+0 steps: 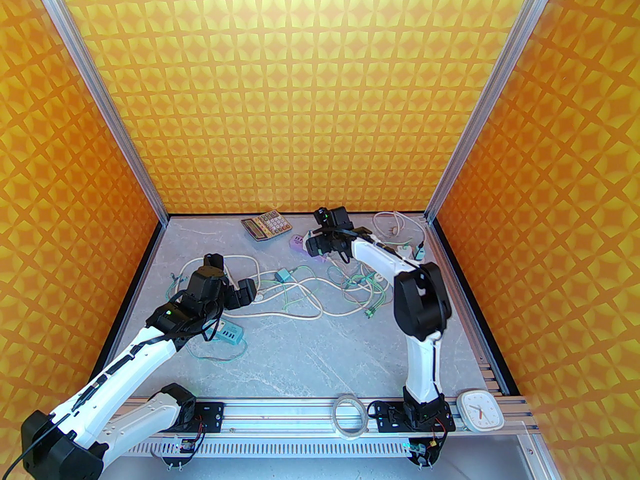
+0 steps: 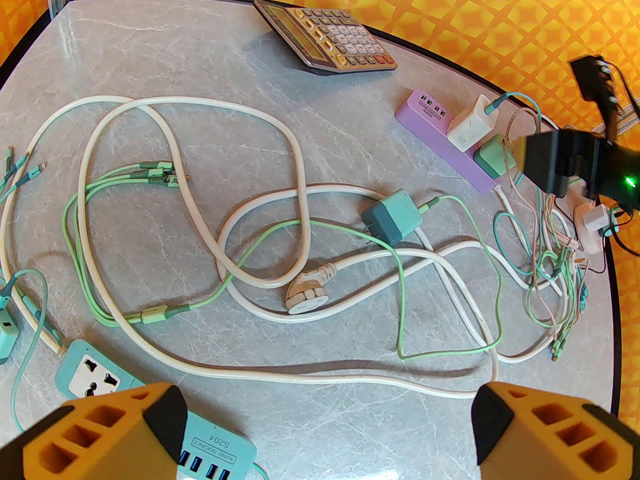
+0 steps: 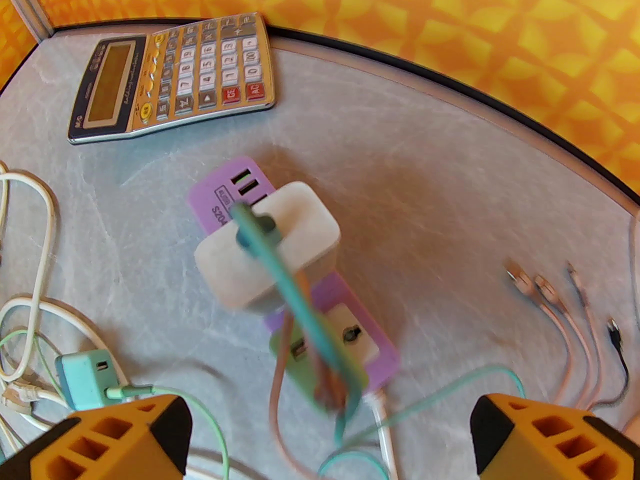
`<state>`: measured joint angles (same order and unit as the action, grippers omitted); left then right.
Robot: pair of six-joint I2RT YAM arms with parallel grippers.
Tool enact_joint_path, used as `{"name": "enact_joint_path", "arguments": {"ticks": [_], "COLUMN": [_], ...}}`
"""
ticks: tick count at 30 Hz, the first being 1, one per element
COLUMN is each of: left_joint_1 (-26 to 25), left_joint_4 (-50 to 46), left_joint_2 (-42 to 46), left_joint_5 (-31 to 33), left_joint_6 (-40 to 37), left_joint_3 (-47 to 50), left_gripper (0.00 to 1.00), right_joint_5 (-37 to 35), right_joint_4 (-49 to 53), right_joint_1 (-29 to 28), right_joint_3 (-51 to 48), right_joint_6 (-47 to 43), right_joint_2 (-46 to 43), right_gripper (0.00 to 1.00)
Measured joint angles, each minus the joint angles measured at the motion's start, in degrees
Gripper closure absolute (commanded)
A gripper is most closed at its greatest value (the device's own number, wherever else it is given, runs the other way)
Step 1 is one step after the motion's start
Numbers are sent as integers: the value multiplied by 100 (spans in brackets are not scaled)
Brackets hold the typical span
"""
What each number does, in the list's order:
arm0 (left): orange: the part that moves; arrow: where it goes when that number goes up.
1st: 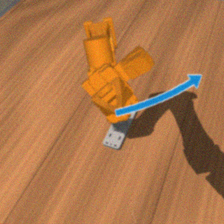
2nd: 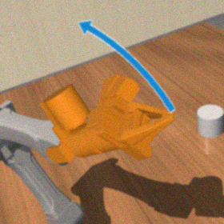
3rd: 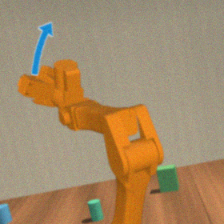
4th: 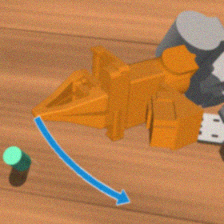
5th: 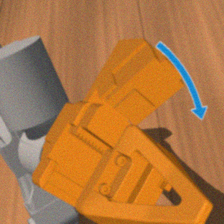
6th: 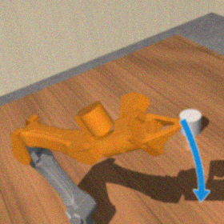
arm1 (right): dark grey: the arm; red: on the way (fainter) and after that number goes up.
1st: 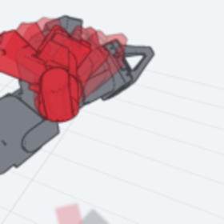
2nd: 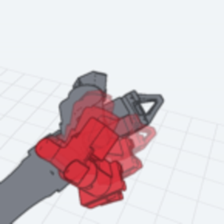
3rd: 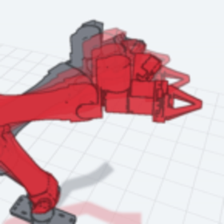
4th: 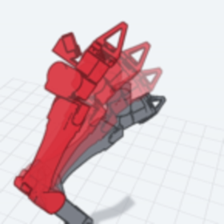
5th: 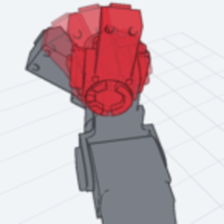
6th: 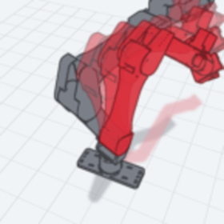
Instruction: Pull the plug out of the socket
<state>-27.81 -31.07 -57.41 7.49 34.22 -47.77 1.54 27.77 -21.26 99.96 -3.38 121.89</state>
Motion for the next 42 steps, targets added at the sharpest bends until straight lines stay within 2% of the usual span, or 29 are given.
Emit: {"name": "enact_joint_path", "arguments": {"ticks": [4,11,20,27,37,42], "left_joint_1": [0,0,0,0,0,0], "left_joint_4": [0,0,4,4,0,-2], "left_joint_2": [-63,-343,-417,-407,-122,0], "left_joint_5": [0,0,0,0,0,0], "left_joint_6": [-48,-127,-129,-127,-103,-61], "left_joint_3": [-2,-44,-68,-68,-68,-66], "left_gripper": [1,1,1,1,1,1], "right_joint_5": [404,920,1211,1261,1272,1305], "right_joint_4": [271,501,278,107,-138,-212], "right_joint_1": [66,76,-4,-459,-999,-1335], "right_joint_3": [468,509,-407,-774,-1067,-1231], "right_joint_6": [-181,-396,-350,-179,136,299], "right_joint_2": [420,577,201,-160,-212,-271], "right_gripper": [10,16,16,16,19,15]}}
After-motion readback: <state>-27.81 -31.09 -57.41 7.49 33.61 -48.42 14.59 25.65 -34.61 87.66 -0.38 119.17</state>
